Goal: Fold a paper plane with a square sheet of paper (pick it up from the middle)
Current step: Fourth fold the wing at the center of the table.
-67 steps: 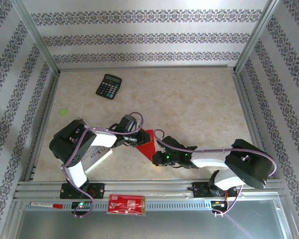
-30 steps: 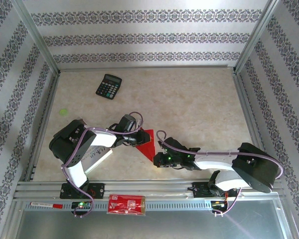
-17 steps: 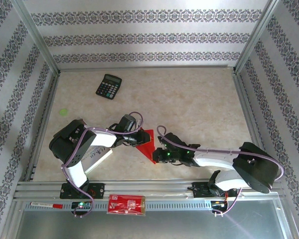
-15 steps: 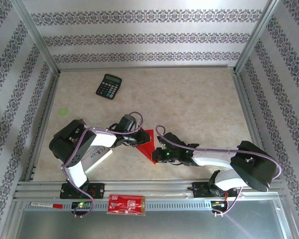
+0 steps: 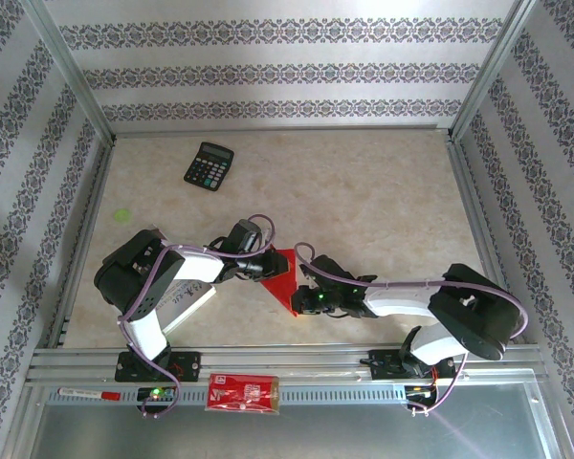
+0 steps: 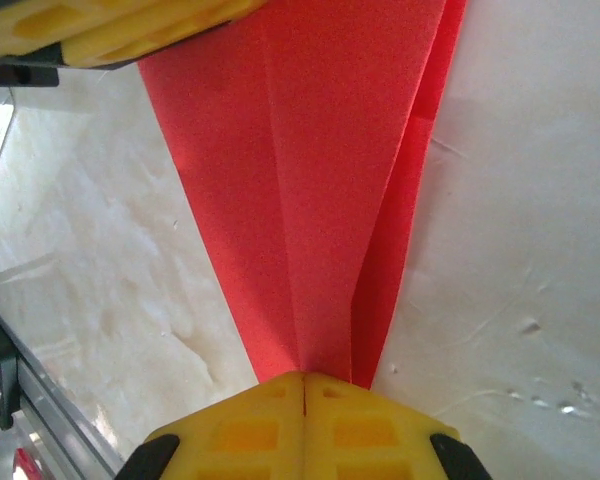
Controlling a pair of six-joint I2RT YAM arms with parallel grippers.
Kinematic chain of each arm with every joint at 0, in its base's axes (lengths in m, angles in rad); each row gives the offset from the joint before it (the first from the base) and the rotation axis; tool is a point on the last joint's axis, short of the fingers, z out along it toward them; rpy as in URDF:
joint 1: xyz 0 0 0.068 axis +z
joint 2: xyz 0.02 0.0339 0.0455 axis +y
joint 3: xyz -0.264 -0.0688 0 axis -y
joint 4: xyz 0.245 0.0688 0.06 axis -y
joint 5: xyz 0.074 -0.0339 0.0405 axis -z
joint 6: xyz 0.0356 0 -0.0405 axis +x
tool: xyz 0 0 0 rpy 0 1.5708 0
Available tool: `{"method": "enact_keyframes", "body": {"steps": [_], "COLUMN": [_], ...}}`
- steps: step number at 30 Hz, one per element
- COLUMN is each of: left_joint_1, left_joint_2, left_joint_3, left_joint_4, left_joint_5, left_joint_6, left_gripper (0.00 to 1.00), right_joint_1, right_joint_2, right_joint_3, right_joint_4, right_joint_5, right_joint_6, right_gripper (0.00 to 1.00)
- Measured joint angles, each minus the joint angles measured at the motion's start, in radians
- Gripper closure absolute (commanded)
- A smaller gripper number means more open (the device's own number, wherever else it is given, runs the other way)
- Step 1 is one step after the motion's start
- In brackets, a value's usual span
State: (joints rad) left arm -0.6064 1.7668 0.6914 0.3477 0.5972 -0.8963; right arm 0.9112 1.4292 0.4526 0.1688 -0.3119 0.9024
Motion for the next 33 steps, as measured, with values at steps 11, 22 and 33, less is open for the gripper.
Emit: {"method": "enact_keyframes", "body": {"steps": [11,22,33], "left_joint_1": [0.000,0.000,0.000], "left_joint_2": [0.000,0.000,-0.001], "left_joint_3": [0.000,0.000,0.000], "left_joint_4": [0.000,0.000,-0.002], "left_joint_5": [0.000,0.000,-0.002], "left_joint_6": [0.000,0.003,0.004], "left_gripper": [0.82,0.82,0.82], "right_joint_1": [-0.016,-0.032,-0.024], "right_joint_2": [0.028,0.122,0.001], "right_joint_3": [0.086,0.086,0.039], "right_joint_4": [-0.021,0.020,-0.009], "right_joint_5": [-0.001,-0.021,-0.019], "right_joint_6": [-0.027,-0.043,-0.035], "right_gripper": [1.00,1.00,1.00]}}
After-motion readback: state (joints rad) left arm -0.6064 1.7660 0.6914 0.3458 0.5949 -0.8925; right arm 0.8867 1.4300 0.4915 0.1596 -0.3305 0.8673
